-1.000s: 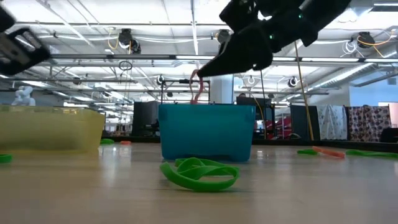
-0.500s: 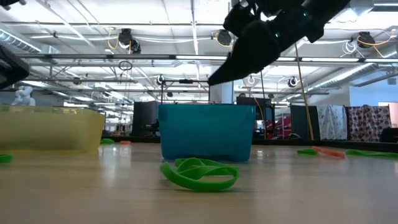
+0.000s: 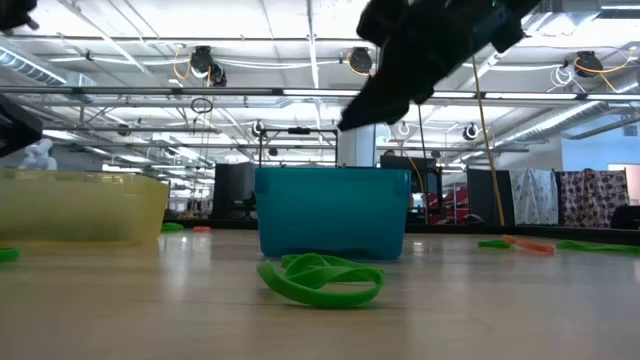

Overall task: Sort rubber bands into baskets
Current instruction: Put the orange rubber band into the blue bin

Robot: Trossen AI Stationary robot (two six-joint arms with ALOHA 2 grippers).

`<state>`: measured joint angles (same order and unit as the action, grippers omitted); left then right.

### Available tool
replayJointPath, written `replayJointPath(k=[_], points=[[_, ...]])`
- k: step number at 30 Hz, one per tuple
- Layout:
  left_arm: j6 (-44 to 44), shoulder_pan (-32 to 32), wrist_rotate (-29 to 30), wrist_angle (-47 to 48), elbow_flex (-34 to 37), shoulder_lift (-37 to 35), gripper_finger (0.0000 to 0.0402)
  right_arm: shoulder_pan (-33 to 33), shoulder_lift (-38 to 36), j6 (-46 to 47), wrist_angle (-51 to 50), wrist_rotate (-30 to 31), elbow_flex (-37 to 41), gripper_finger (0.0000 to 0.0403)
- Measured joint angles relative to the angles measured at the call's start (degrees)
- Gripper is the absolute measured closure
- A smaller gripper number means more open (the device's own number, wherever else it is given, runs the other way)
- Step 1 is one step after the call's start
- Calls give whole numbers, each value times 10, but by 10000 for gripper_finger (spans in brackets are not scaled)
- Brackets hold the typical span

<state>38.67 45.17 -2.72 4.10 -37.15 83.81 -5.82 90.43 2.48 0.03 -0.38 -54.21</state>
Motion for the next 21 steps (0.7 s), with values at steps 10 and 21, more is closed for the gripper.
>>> replayJointPath(k=[10,21], points=[[-5,16,16,10,0,61,293,-39,0,-1,-1,2,-22,222],[-6,18,20,3,-2,81,295,-40,0,16,2,4,-22,222]])
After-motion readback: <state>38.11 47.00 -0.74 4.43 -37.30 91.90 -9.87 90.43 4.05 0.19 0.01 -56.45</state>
